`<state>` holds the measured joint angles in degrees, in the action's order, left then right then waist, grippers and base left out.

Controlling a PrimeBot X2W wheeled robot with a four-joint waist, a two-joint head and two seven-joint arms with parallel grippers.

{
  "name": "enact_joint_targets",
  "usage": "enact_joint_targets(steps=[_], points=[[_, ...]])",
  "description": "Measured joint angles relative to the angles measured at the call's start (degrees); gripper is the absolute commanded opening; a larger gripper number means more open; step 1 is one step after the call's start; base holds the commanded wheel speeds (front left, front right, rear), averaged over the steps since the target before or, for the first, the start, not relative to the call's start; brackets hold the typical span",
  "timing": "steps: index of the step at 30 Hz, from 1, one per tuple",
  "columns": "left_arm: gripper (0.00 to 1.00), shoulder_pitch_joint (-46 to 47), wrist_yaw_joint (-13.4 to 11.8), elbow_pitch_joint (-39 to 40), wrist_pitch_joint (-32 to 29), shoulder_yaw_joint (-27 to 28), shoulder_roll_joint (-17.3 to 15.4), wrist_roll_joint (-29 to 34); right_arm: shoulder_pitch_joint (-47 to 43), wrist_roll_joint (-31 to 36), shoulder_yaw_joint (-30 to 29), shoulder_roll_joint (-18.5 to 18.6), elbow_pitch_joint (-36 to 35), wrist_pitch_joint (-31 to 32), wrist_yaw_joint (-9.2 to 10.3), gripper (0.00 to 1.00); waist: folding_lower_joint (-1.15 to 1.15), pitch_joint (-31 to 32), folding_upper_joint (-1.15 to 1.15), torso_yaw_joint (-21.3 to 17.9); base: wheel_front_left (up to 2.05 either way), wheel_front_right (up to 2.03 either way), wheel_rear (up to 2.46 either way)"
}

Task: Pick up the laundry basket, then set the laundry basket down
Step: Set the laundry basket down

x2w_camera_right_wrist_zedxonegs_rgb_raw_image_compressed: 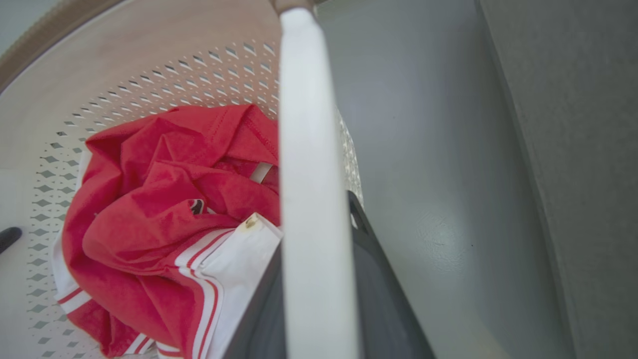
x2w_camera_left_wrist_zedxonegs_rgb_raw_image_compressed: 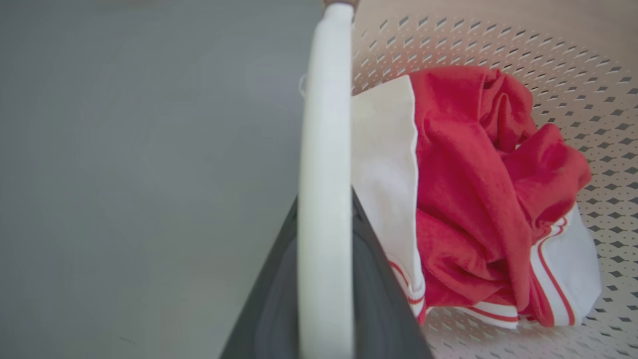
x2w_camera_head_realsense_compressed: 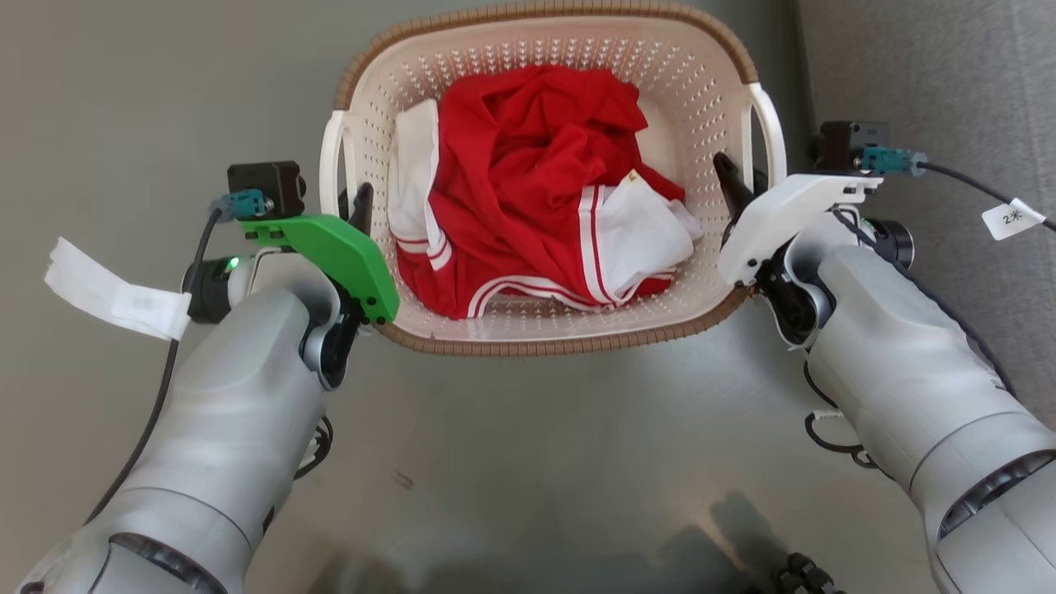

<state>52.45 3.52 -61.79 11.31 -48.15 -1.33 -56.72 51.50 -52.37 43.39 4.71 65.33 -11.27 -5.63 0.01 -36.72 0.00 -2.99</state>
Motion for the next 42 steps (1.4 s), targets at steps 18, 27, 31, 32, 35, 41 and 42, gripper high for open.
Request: enact_joint_targets(steps=[18, 27, 31, 32, 35, 41, 42], points=[[0.0, 5.8, 0.6, -0.5, 1.7, 0.0, 0.0, 0.6, 5.4, 0.7, -1.4, 0.5, 0.5, -2.4, -0.32, 0.0, 0.0, -10.0, 0.0, 0.0, 0.0, 0.0, 0.0], [0.0, 8.2, 0.8, -0.3, 2.2, 0.0, 0.0, 1.0, 7.2, 1.5, -2.5, 0.8, 0.2, -2.7, -0.32, 0.0, -0.01, -14.0, 0.0, 0.3, 0.0, 0.0, 0.0], [0.0, 9.2, 0.8, 0.1, 2.4, 0.1, 0.0, 1.0, 8.3, 2.0, -3.1, 1.1, 0.0, -2.9, -0.29, 0.0, -0.01, -15.6, 0.0, 0.7, 0.0, 0.0, 0.0], [0.0, 9.6, 0.8, 0.1, 2.6, 0.1, 0.0, 1.0, 8.5, 2.2, -3.5, 1.3, -0.4, -2.9, -0.26, 0.0, -0.01, -16.0, 0.0, 0.7, 0.0, 0.0, 0.0], [0.0, 10.7, 0.8, 0.4, 3.0, 0.3, 0.0, 1.0, 9.4, 2.8, -4.4, 1.9, -1.7, -2.9, 0.11, 0.0, -0.01, -17.1, 0.0, 1.0, 0.0, 0.0, 0.0], [0.0, 11.3, 1.0, 0.7, 3.1, 0.5, 0.0, 1.0, 9.6, 4.0, -5.5, 2.1, -2.9, -2.9, 0.52, 0.0, -0.01, -18.8, 0.0, 1.5, 0.0, 0.0, 0.0], [0.0, 11.3, 1.0, 0.7, 3.1, 0.5, 0.0, 1.0, 9.6, 4.1, -5.7, 2.1, -3.2, -2.9, 0.67, 0.0, -0.01, -18.9, 0.0, 1.6, 0.0, 0.0, 0.0]])
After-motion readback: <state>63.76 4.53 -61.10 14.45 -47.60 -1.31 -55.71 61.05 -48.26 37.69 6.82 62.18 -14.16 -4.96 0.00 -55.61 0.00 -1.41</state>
